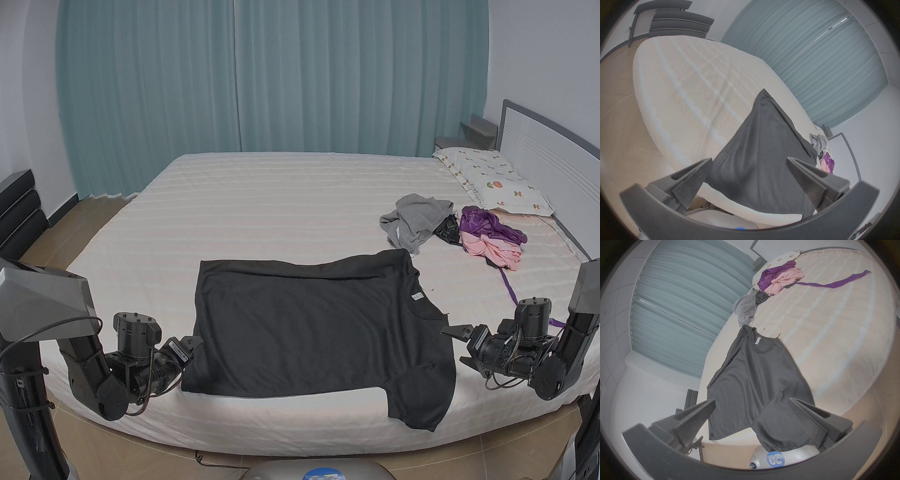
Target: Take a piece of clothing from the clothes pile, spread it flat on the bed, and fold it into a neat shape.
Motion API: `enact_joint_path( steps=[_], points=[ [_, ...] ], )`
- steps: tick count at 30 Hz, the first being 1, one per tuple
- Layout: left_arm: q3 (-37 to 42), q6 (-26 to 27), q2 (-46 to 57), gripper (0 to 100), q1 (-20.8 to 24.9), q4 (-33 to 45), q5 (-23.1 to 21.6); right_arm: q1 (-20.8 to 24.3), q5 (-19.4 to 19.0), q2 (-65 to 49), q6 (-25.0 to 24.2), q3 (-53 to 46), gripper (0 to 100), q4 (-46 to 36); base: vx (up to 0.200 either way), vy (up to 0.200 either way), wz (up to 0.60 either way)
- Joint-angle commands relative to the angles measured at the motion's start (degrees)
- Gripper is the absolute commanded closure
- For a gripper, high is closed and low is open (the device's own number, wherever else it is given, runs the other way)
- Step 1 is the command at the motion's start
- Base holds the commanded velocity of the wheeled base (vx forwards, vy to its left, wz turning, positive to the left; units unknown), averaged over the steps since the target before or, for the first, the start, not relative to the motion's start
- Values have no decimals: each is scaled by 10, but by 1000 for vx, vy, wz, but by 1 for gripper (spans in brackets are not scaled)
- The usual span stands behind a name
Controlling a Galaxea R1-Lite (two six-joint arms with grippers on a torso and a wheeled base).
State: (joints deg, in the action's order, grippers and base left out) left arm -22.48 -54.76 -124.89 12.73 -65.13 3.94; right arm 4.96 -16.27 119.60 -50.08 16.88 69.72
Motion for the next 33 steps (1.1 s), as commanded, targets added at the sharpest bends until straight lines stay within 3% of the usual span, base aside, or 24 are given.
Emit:
enact_joint_path(
  steps=[1,7,14,22,33],
  points=[
    [0,-1,-5,0,9,0,1,4,-1,12,1,-1,0,0,0,-200,0],
    [2,0,-18,0,13,0,5,12,0,20,2,-3,0,0,0,-200,0],
    [15,7,-39,0,5,0,31,12,0,28,4,-5,0,1,0,0,0],
    [45,32,-25,0,-22,-1,32,13,0,32,4,-11,0,1,0,0,0],
    [60,50,-47,0,-25,0,34,13,0,32,5,-15,0,1,0,0,0]
  ],
)
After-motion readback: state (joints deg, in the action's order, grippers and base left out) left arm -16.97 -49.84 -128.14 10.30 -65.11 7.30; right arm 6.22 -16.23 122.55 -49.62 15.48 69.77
